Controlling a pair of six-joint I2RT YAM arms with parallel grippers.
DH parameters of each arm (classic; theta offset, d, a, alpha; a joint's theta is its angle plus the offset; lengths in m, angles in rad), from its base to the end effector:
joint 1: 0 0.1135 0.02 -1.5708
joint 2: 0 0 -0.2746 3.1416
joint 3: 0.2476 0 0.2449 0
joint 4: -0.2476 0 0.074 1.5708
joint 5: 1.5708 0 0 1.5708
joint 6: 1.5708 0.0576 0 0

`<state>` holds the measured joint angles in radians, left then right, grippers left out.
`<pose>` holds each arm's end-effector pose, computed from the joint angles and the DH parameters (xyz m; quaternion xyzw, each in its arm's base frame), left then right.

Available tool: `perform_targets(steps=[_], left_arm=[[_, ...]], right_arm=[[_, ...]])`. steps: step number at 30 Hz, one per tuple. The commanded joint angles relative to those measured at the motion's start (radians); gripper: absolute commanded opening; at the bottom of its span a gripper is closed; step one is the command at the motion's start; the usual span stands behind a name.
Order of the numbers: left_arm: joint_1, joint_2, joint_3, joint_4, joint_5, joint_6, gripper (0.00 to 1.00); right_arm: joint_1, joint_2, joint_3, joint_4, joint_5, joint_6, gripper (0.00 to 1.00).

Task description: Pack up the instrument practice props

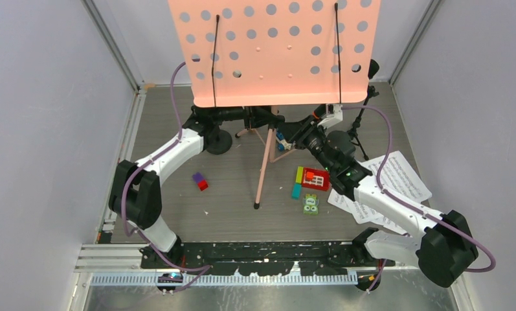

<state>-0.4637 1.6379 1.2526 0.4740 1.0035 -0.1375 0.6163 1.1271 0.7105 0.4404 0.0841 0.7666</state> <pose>0.3231 -0.2159 0.3632 0.4462 0.5264 -0.5016 0.5217 0.2271 0.1549 0.3234 0.0824 0.6938 0.4332 0.5694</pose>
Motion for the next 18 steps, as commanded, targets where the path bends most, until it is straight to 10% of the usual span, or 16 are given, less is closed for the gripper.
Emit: perform_targets(steps=[1, 18], left_arm=[[-0.002, -0.020, -0.014, -0.033, -0.024, -0.007, 0.00], [-0.004, -0.012, -0.001, -0.057, -0.025, 0.002, 0.00]], right_arm=[[-0.015, 0.012, 0.042, 0.068, -0.066, -0.004, 0.41], [-0.026, 0.054, 0.009, 0.165, -0.212, -0.202, 0.06]])
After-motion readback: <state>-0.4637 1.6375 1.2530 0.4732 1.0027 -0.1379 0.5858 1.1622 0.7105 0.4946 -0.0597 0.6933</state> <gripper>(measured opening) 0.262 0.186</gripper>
